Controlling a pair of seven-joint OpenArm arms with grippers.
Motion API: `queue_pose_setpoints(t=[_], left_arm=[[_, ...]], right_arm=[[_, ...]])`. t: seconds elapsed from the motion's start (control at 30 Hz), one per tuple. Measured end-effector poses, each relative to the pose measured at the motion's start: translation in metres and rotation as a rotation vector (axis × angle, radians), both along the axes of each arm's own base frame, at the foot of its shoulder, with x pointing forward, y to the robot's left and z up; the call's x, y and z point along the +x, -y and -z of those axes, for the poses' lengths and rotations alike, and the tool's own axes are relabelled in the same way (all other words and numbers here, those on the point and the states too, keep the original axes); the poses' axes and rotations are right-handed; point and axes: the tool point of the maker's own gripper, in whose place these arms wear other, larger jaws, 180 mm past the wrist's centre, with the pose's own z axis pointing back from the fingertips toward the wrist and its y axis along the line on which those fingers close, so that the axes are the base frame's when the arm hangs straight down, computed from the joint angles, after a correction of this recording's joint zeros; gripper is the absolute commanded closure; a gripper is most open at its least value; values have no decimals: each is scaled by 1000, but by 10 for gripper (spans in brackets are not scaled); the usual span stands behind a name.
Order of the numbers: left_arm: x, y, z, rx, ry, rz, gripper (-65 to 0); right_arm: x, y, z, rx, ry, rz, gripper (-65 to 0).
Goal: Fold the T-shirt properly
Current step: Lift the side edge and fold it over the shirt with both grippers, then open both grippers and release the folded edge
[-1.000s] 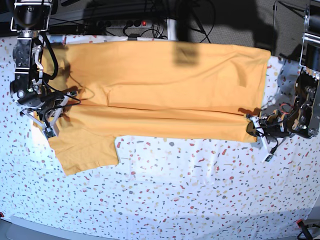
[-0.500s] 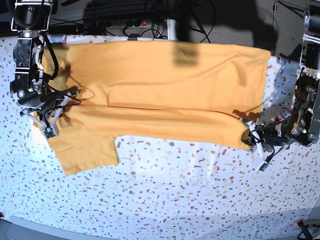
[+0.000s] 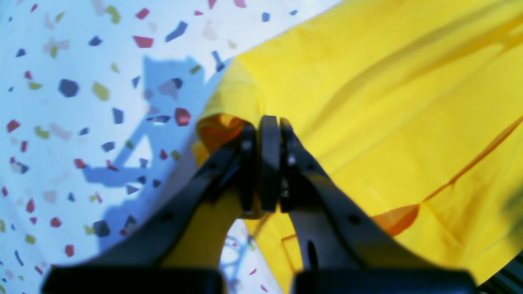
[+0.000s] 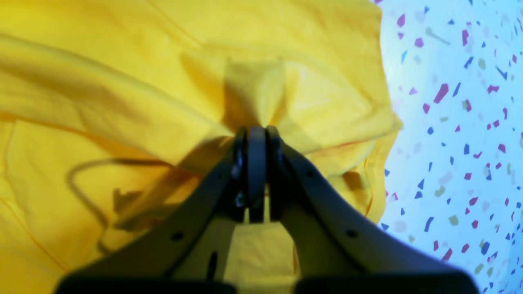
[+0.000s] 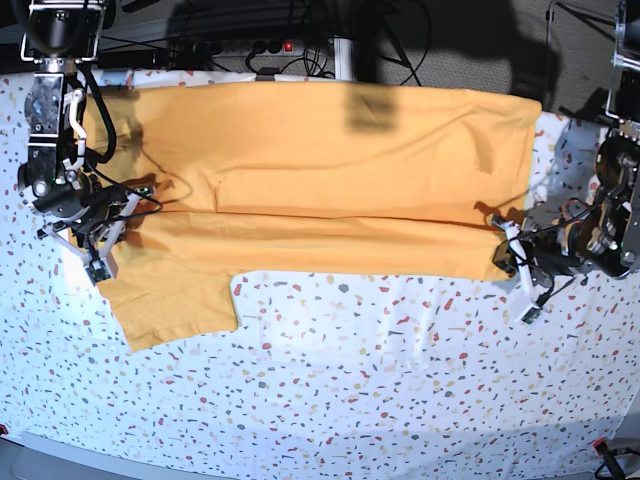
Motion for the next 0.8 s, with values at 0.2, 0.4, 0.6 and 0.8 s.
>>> queue_pose_setpoints(t=[0.2,0.4,0.6,0.8], left_arm=[[0,-2,0,5,-1,-1,0],[-8,-1,7,3,-18,0,0],[-29,0,26,-6,-64,0,0],[-24,-2,23,7,-41,3,0]], right_arm=[[-1,1,1,-3,-11,4,0],[-6,5,4,-12,-43,19,0],[-14,8,10,-25,-95,36,0],[-18,10,12,-33,-122,46,-149]])
